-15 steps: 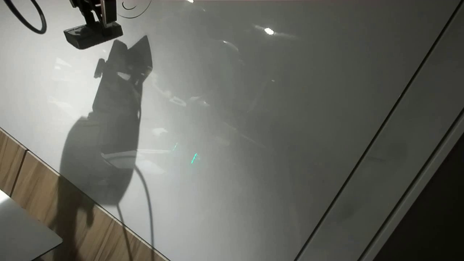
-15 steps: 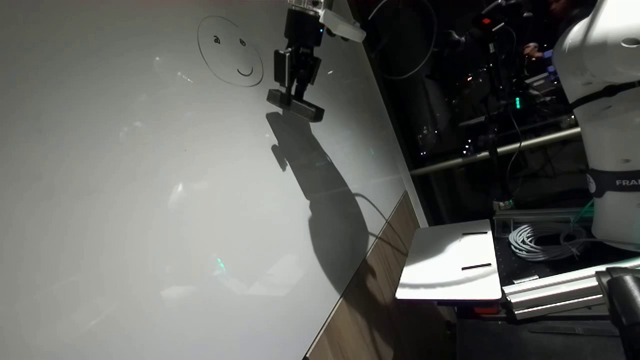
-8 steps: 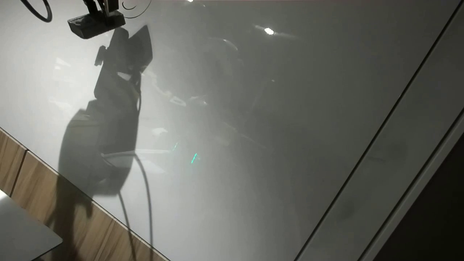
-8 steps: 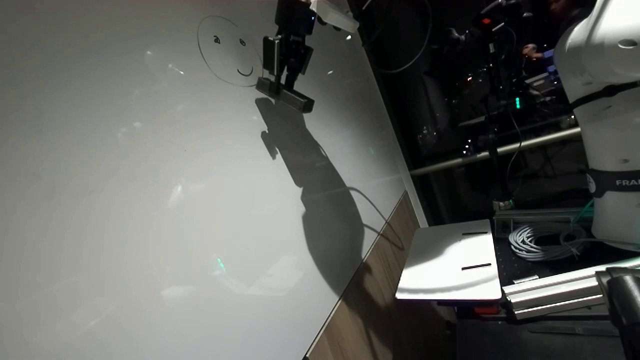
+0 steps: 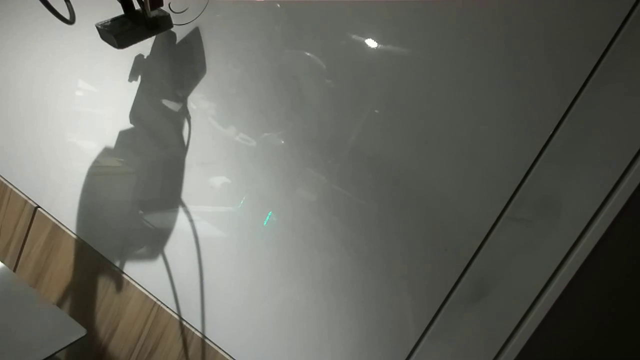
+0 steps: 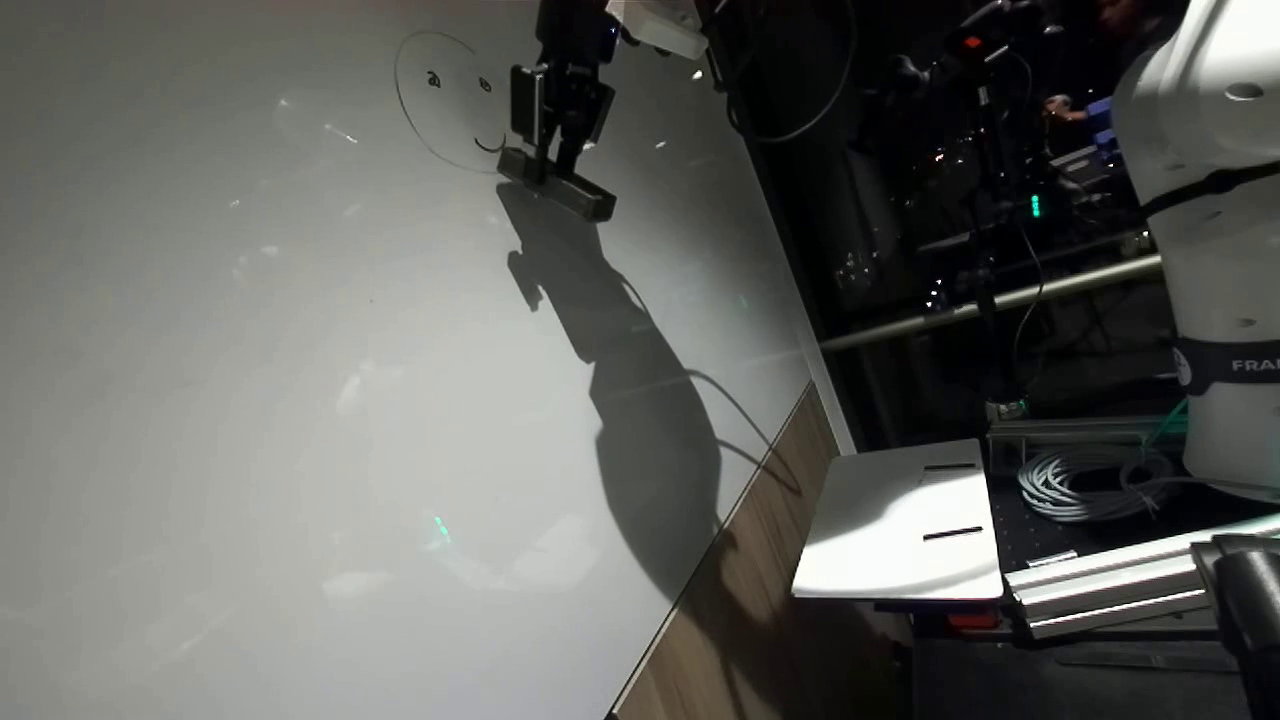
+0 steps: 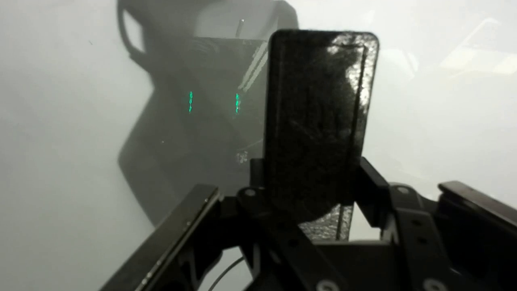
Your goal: Erase the drawing on the white board
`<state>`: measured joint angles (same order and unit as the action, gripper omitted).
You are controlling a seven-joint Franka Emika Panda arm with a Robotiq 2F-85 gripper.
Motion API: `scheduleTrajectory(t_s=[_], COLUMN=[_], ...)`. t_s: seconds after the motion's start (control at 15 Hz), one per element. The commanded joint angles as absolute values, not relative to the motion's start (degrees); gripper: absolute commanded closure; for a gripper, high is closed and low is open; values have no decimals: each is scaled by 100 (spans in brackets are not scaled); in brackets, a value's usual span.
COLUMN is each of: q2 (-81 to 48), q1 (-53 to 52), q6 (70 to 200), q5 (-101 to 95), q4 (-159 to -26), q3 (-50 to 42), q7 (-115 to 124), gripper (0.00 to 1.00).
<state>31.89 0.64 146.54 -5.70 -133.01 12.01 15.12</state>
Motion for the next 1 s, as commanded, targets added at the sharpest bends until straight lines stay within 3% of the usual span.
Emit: scheduleTrajectory(t_s=[0.0,0.93], q2=[2905,2648], q1=[298,524], q6=[14901,14575], q5=[-835,-1304], q4=[-13197,-12380], q3=[1403,1455], q7=[1760,2028], gripper=[70,70])
